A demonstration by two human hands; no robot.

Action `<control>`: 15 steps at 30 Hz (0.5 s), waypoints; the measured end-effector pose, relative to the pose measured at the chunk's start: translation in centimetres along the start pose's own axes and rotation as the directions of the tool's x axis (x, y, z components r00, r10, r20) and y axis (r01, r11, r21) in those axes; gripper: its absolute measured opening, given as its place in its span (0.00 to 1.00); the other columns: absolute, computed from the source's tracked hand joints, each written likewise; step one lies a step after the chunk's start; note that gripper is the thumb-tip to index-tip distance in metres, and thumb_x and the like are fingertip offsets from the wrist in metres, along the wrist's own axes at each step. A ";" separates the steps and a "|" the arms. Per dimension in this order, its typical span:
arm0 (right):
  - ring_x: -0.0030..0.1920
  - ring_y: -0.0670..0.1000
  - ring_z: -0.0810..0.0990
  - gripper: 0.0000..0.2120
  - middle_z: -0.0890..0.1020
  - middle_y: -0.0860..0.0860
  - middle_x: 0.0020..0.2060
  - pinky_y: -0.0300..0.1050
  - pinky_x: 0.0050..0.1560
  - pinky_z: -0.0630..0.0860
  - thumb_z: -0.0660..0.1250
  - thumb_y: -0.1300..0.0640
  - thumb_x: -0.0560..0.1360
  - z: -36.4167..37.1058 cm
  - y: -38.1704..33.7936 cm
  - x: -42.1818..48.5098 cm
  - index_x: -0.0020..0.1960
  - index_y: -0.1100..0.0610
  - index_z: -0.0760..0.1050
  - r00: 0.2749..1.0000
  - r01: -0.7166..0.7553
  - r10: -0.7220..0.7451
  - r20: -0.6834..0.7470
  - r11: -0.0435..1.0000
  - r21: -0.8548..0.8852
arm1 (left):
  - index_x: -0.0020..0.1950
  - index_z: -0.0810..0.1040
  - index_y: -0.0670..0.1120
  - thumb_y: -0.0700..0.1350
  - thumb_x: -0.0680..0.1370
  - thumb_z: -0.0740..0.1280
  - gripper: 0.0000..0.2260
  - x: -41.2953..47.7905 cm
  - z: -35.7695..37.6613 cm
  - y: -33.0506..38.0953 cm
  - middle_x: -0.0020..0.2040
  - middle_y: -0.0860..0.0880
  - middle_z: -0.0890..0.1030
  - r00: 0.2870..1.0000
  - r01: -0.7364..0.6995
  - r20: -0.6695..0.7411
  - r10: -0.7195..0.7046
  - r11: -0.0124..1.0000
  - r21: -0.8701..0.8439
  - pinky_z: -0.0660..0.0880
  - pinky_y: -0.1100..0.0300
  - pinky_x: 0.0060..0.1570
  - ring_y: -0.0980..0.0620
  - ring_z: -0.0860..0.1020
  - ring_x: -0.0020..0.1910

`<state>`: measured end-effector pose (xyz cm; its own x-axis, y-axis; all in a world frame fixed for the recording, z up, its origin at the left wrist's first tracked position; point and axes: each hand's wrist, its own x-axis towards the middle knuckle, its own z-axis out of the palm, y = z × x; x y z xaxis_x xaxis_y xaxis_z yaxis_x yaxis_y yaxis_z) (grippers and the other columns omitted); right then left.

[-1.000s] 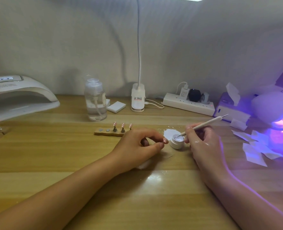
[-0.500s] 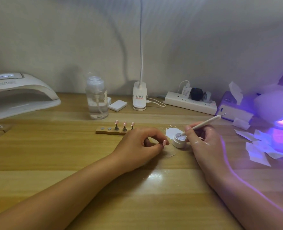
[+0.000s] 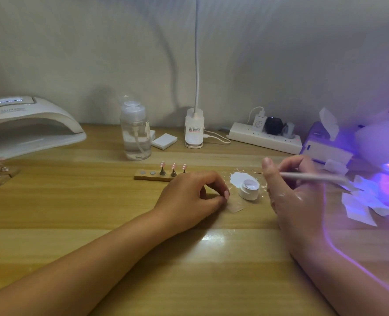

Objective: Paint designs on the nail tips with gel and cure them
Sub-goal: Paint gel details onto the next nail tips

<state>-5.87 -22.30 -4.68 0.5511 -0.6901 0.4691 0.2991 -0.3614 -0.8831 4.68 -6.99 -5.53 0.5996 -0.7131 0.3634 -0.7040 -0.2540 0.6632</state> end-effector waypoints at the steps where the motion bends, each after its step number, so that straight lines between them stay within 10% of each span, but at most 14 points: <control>1: 0.29 0.51 0.68 0.14 0.72 0.53 0.29 0.45 0.30 0.65 0.71 0.49 0.75 0.2 -0.4 -0.3 0.37 0.50 0.68 1.000 -0.005 0.004 0.024 0.999 0.038 | 0.41 0.79 0.60 0.48 0.74 0.72 0.07 0.0 0.0 0.0 0.40 0.68 0.80 1.000 0.002 0.007 -0.002 1.000 -0.001 0.72 0.59 0.37 0.60 0.73 0.31; 15: 0.21 0.45 0.71 0.11 0.77 0.52 0.24 0.35 0.20 0.65 0.69 0.61 0.74 1.5 -1.0 -1.1 0.38 0.55 0.68 0.893 -0.427 0.402 0.204 0.900 0.092 | 0.46 0.81 0.58 0.44 0.75 0.72 0.08 0.5 -0.6 -0.7 0.44 0.62 0.82 0.985 -0.137 0.110 0.134 0.990 0.015 0.72 0.64 0.36 0.62 0.75 0.33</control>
<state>-5.61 -20.21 -4.33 0.7709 -0.6337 0.0649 0.1059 0.0270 -0.9940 5.66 -6.77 -5.43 0.4538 -0.8085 0.3747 -0.7849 -0.1636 0.5976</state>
